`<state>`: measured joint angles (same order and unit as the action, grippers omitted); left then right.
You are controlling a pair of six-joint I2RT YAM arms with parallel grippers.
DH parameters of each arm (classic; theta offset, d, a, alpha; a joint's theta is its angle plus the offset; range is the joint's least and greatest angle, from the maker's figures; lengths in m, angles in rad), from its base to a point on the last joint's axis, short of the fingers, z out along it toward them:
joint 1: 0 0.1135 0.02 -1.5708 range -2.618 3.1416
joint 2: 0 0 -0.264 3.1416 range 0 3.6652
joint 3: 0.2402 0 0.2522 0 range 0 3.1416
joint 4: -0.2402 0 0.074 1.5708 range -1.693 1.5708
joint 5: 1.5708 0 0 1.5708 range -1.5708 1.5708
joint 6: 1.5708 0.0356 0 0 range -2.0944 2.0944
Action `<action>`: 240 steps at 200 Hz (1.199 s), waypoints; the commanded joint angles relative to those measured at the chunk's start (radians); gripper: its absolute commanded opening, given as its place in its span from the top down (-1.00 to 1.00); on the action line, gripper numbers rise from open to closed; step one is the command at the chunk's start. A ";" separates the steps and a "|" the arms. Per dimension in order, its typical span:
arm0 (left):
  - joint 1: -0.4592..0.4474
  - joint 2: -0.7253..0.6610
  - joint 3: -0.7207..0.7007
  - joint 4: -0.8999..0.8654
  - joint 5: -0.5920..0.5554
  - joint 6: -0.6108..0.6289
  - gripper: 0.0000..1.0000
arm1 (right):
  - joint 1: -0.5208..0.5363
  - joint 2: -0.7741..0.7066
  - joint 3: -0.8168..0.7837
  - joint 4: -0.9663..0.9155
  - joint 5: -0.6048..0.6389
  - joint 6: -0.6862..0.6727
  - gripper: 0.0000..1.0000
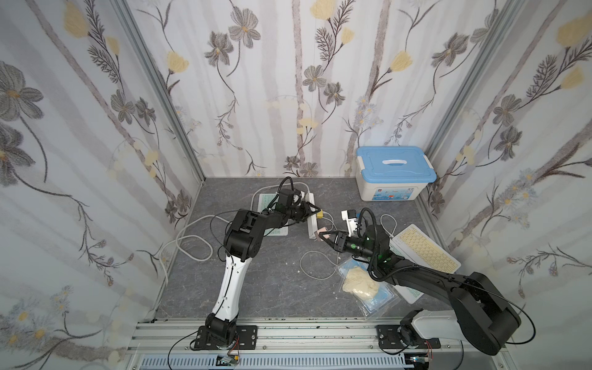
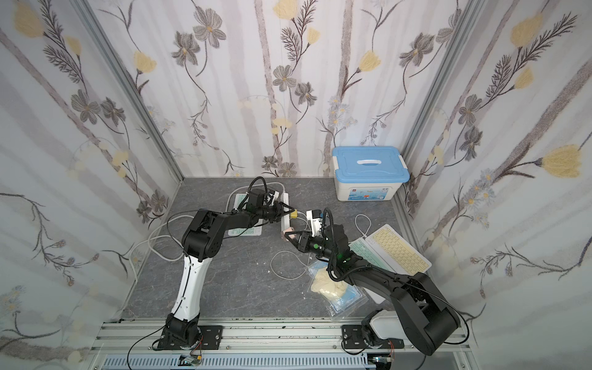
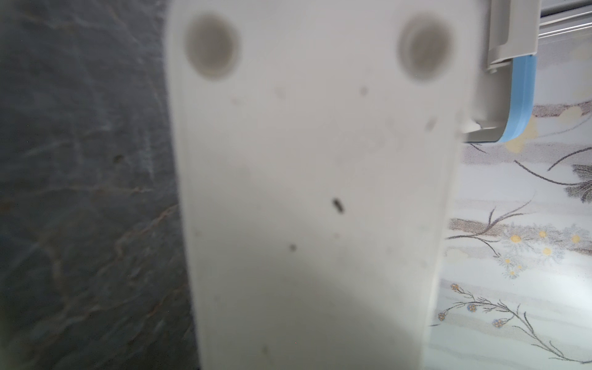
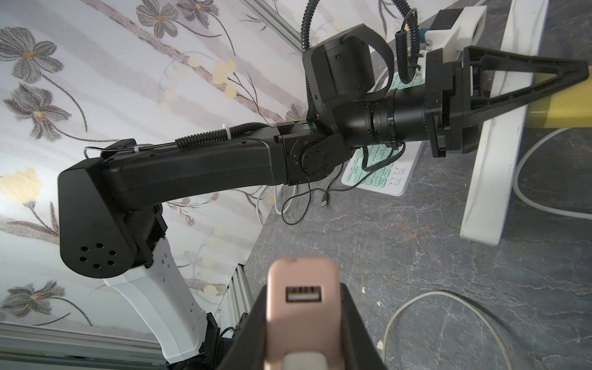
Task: Unplug the wireless keyboard
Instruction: Place the socket at the center of the board.
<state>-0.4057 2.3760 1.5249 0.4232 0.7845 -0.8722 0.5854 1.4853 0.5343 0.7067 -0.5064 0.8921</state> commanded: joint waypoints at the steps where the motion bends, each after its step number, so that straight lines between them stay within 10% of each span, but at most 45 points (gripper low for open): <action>1: -0.001 -0.008 0.017 -0.009 -0.010 0.045 0.17 | 0.004 0.010 0.010 0.038 -0.017 -0.004 1.00; 178: 0.007 -0.100 0.181 -0.588 -0.196 0.310 -0.99 | 0.004 0.022 0.007 0.033 -0.019 -0.003 1.00; 240: 0.002 -0.157 0.226 -0.794 -0.341 0.376 -1.00 | 0.002 0.027 0.007 0.033 -0.019 -0.005 1.00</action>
<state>-0.4042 2.2608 1.7382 -0.2783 0.5285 -0.5461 0.5888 1.5116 0.5365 0.7097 -0.5201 0.8921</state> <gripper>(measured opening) 0.997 0.247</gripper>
